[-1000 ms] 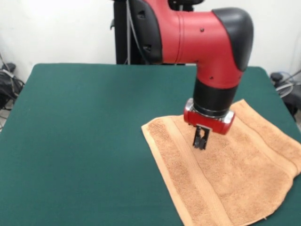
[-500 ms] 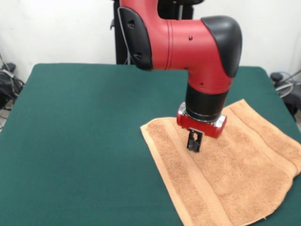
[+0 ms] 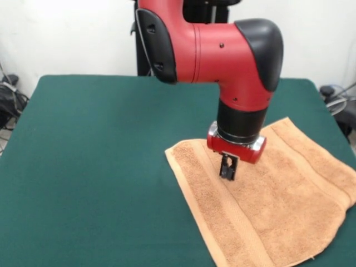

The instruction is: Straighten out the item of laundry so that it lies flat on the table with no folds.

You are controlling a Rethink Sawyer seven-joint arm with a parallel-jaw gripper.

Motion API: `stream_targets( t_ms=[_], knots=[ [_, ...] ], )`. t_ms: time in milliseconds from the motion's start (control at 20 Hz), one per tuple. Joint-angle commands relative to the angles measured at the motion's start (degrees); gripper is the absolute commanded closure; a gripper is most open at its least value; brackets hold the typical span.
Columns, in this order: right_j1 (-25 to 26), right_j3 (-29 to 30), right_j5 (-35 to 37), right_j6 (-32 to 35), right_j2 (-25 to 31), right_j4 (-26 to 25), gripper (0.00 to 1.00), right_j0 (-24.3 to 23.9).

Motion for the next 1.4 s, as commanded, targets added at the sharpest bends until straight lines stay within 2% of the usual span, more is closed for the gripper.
stream_targets(
  t_ms=[50, 500, 900, 1100, 1400],
  knots=[
    [0.8, 2.7, -2.2, -11.1, 4.0, -7.5, 1.0, -5.2],
    [-2.9, 7.0, -1.3, -12.8, 6.5, -11.7, 1.0, -10.0],
    [-3.3, 7.5, -0.9, -13.1, 8.2, -14.2, 1.0, -12.6],
    [-4.1, 8.1, -0.7, -12.1, 8.5, -15.2, 1.0, -12.9],
    [-3.3, 7.0, -1.7, -8.4, 8.2, -16.1, 1.0, -10.5]
  ],
)
